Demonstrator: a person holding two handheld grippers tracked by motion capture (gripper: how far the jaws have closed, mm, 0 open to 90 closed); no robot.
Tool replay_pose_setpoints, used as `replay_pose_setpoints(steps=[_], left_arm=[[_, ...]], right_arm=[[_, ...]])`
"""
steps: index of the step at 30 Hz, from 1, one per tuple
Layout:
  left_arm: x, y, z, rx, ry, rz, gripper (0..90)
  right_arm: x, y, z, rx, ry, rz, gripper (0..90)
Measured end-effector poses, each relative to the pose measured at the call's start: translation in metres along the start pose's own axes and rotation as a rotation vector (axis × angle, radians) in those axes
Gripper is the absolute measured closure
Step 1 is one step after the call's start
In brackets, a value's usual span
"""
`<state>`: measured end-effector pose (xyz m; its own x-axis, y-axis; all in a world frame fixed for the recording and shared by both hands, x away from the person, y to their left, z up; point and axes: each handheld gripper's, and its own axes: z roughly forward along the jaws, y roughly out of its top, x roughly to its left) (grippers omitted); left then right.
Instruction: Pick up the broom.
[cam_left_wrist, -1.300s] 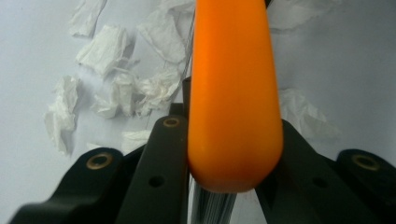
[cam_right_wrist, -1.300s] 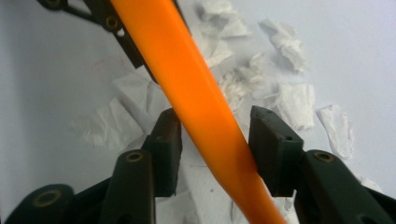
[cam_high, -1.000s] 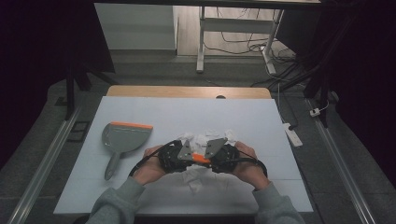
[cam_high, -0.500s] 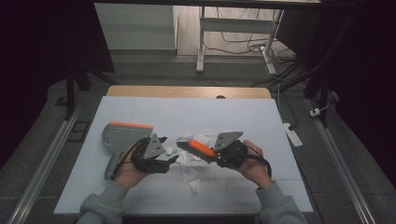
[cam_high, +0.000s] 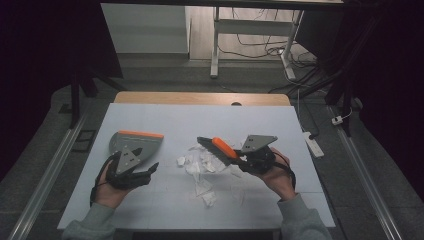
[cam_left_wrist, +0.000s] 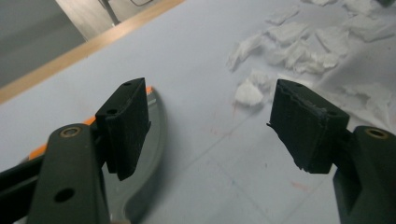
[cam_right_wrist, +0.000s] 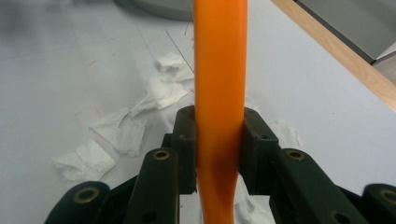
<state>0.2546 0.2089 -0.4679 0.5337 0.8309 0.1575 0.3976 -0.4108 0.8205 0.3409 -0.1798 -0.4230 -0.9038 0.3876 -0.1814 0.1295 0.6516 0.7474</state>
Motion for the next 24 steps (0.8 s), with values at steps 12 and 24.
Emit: replay_pose_setpoints(steps=[12, 24], left_arm=[[0.014, -0.026, -0.004, 0.062, -0.022, -0.081, 28.9], [0.020, -0.031, 0.001, 0.072, -0.090, -0.133, 27.2]], right_arm=[[-0.018, -0.009, -0.016, -0.058, -0.055, 0.126, 70.1], [-0.044, -0.025, -0.036, -0.042, -0.173, 0.245, 70.1]])
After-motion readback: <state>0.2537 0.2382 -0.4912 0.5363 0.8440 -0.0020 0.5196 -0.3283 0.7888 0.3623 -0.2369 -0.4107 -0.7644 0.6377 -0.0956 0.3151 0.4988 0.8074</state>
